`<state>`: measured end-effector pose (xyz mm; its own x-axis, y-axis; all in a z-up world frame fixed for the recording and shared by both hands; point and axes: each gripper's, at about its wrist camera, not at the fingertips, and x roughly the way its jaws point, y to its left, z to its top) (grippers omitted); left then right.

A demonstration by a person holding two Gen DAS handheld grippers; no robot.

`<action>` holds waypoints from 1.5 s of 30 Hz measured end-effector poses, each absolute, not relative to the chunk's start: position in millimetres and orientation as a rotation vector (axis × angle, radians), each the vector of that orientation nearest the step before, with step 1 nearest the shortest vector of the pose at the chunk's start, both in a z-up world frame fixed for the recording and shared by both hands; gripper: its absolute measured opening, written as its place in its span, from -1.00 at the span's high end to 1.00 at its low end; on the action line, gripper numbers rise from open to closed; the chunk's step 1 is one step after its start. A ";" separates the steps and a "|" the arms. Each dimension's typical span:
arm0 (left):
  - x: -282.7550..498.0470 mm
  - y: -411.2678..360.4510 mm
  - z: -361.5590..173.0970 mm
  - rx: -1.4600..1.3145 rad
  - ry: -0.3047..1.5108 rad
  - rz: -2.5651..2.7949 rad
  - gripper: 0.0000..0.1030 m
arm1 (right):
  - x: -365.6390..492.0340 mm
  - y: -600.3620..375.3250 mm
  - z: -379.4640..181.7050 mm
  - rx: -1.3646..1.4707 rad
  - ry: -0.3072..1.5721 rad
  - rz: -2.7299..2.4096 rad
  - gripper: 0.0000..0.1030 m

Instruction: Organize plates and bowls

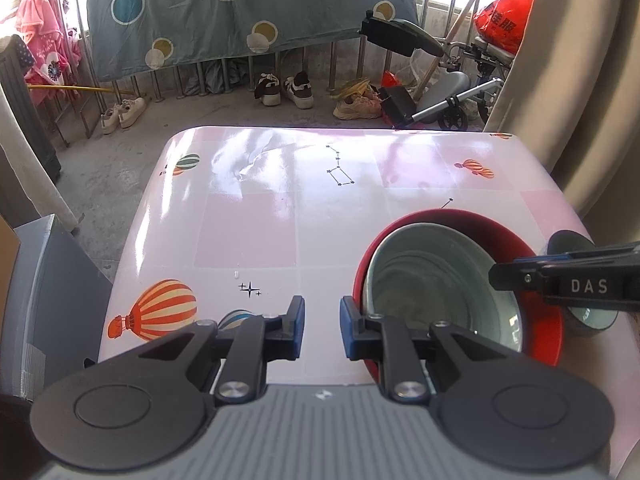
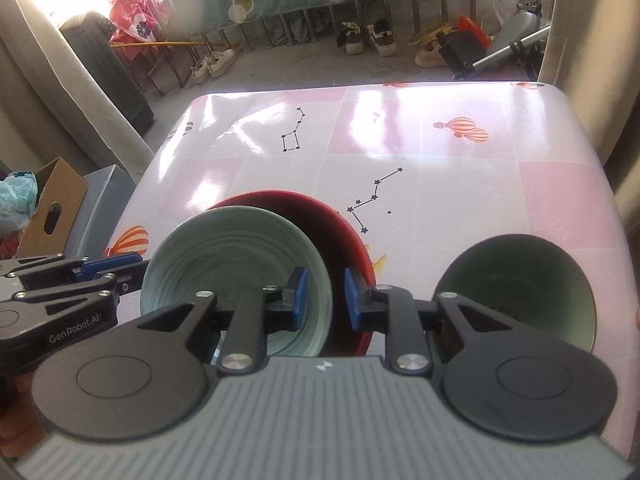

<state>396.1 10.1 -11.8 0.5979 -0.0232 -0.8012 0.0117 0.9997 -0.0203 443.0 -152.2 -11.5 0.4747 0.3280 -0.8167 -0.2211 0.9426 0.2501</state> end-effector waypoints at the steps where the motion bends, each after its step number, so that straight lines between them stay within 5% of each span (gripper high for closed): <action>1: 396.4 10.3 -12.2 -0.015 0.931 -0.020 0.64 | 444.6 -151.0 -11.6 0.110 1.031 0.339 0.62; 10: 398.5 15.3 -14.6 -0.045 0.949 -0.020 0.64 | 450.2 -112.2 -19.7 -0.135 1.088 0.336 0.80; 33: 396.7 15.6 -11.3 -0.037 0.941 -0.024 0.62 | 408.5 -68.7 -4.9 -0.595 0.927 0.316 0.87; 38: 394.4 20.4 -8.6 -0.052 0.935 -0.011 0.41 | 398.1 -63.2 -6.0 -0.646 0.902 0.302 0.82; 45: 374.7 26.5 12.4 -0.032 0.859 -0.047 -0.23 | 384.9 -124.3 27.2 -0.264 0.870 0.331 0.58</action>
